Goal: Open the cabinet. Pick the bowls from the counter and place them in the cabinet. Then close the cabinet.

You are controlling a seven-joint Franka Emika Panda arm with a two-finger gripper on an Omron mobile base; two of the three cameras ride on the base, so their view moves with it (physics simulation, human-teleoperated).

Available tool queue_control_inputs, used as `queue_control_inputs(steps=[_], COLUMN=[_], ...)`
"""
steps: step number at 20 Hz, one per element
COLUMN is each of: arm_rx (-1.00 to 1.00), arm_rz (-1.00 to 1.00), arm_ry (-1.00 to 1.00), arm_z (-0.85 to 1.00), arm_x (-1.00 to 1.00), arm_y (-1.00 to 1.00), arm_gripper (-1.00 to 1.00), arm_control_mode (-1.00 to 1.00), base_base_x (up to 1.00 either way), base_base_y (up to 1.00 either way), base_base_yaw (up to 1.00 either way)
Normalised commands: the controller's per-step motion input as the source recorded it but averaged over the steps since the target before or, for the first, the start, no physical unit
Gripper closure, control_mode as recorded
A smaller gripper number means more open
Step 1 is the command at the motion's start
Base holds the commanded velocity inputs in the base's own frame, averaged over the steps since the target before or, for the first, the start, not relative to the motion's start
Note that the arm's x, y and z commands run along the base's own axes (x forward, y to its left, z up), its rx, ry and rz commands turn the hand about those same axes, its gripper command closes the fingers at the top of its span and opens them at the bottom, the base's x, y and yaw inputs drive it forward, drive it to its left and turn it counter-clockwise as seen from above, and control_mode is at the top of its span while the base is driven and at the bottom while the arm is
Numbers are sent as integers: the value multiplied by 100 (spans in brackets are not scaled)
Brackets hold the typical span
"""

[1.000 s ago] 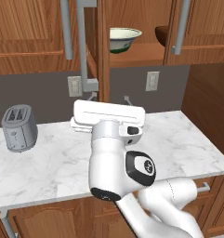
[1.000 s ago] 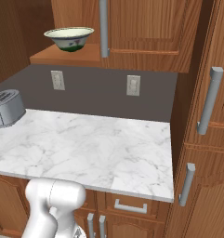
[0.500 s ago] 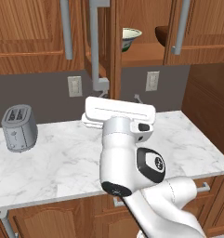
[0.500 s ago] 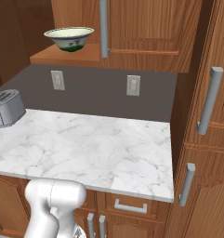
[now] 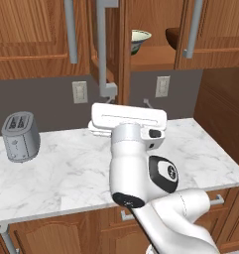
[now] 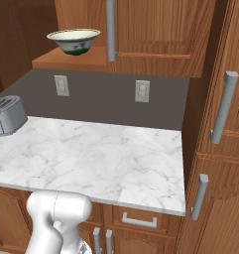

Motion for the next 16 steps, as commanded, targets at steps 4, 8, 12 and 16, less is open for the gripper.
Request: queue_control_inputs(steps=[4,8,12,16], arm_rx=[0,2,1,0], arm_rz=[0,0,0,0], arm_ry=[0,0,0,0], arm_z=[-31,-16,-8,-9], arm_x=[64,54,49,56], arm_y=[-59,-74,-62,-50], arm_gripper=[-100,-100,-100,-100], arm_control_mode=[-100,-100,-100,-100], base_base_x=[0,0,0,0], base_base_y=[0,0,0,0], base_base_yaw=[0,0,0,0])
